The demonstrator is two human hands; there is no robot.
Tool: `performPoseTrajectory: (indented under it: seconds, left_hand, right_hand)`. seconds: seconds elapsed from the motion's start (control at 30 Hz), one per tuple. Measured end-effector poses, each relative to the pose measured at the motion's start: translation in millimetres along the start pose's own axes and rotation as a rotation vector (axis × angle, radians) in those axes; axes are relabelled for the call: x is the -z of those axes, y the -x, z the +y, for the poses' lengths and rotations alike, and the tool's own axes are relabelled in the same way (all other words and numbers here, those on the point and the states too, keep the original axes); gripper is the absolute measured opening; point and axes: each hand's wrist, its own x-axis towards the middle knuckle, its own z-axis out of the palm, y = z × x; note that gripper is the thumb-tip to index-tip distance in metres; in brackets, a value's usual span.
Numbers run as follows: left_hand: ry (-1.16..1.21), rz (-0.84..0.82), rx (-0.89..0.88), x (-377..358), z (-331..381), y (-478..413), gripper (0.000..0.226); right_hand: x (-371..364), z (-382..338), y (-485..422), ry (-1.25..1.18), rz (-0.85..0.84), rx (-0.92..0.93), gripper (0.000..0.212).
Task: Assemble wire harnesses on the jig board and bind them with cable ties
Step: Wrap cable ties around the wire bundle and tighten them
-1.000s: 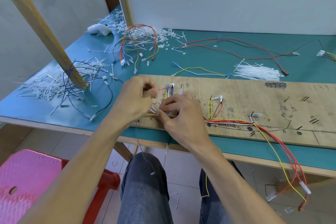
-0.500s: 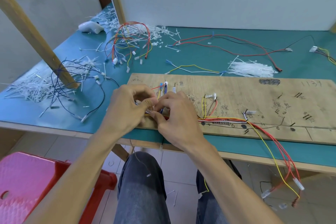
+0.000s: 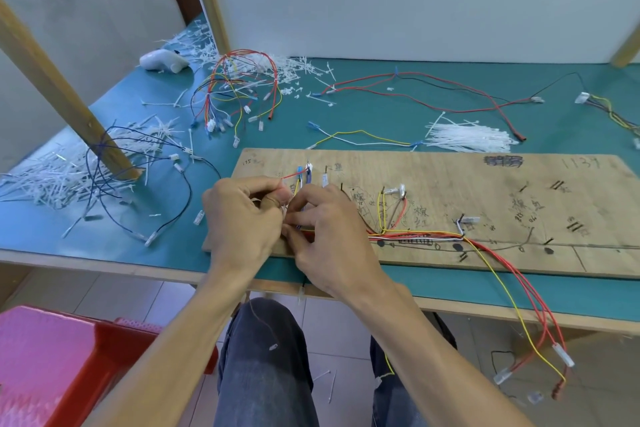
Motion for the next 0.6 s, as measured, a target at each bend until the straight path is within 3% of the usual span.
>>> performPoseTrajectory:
  seconds: [0.1, 0.23, 0.4, 0.53, 0.6]
  left_hand:
    - [-0.026, -0.042, -0.026, 4.4, 0.5, -1.5, 0.047]
    - [-0.114, -0.194, -0.1, 17.0, 6.4, -8.8, 0.03]
    - [-0.162, -0.273, -0.151, 30.8, 11.2, -6.8, 0.016]
    - [-0.248, -0.199, -0.399, 28.1, 19.2, 3.5, 0.04]
    - [-0.33, -0.227, -0.531, 22.6, 26.8, 6.4, 0.041]
  right_hand:
    - [0.2, -0.4, 1.5, 0.042, -0.013, 0.0, 0.01]
    - [0.7, -0.3, 0.5, -0.021, -0.015, -0.064, 0.003]
    - [2.4, 0.8, -0.4, -0.237, 0.182, -0.17, 0.007]
    - [10.9, -3.6, 2.4, -0.329, 0.254, -0.159, 0.01]
    - [20.2, -5.8, 2.0, -0.4, 0.33, -0.18, 0.012]
